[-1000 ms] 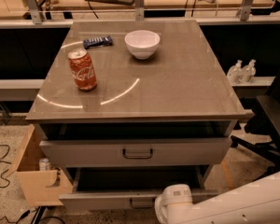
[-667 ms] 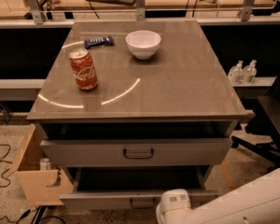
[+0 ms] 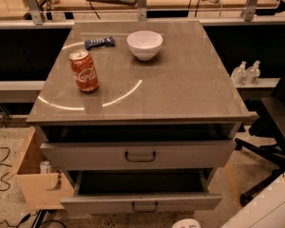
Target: Close middle drawer
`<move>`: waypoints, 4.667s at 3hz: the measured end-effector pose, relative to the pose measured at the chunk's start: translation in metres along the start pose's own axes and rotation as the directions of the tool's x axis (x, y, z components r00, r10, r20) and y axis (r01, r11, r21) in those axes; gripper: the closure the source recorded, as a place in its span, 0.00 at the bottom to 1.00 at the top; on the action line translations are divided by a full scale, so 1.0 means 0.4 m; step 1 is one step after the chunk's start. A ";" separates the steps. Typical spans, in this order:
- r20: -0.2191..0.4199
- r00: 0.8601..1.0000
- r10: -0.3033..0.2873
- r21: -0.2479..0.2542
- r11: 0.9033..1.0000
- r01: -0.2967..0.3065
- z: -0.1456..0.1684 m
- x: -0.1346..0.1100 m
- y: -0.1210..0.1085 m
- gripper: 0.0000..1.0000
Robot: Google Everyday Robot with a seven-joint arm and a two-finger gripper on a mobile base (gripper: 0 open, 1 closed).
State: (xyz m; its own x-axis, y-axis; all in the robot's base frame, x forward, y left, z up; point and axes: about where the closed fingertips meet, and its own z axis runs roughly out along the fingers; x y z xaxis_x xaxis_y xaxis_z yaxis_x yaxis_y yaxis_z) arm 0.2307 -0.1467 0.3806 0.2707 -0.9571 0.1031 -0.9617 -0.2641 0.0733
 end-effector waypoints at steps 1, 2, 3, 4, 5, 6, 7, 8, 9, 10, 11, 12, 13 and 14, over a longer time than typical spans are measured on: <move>0.023 0.998 0.063 -0.139 0.989 -0.059 0.041 -0.012 0.103 1.00; 0.049 0.995 0.082 -0.156 0.985 -0.073 0.063 -0.022 0.073 1.00; 0.050 0.997 0.066 -0.130 0.990 -0.059 0.066 -0.028 0.001 1.00; 0.062 0.997 0.041 -0.075 0.997 -0.036 0.064 -0.028 -0.082 1.00; 0.101 0.995 -0.004 0.005 1.000 0.003 0.065 -0.029 -0.178 1.00; 0.126 0.988 -0.087 0.088 0.993 0.076 0.038 -0.058 -0.266 1.00; 0.125 0.981 -0.146 0.130 0.983 0.130 0.013 -0.082 -0.328 1.00; 0.124 0.980 -0.153 0.133 0.982 0.137 0.011 -0.084 -0.333 1.00; 0.096 0.985 -0.146 0.143 0.981 0.131 0.010 -0.072 -0.356 1.00; 0.066 0.988 -0.137 0.202 0.972 0.121 0.014 -0.008 -0.445 1.00; 0.060 0.989 -0.137 0.216 0.969 0.121 0.015 0.008 -0.472 1.00; 0.034 0.990 -0.140 0.262 0.957 0.127 0.008 0.072 -0.567 1.00; 0.024 0.989 -0.143 0.277 0.952 0.131 0.007 0.092 -0.588 1.00; 0.024 0.990 -0.139 0.305 0.944 0.125 0.009 0.120 -0.617 0.99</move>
Offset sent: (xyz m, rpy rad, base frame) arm -0.0160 0.0035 -0.0345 0.0327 0.1731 -0.1228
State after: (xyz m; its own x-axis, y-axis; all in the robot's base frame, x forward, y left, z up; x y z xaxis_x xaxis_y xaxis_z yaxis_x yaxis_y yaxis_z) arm 0.4812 -0.1280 0.3639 0.4006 -0.9138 0.0676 -0.8872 -0.4052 -0.2208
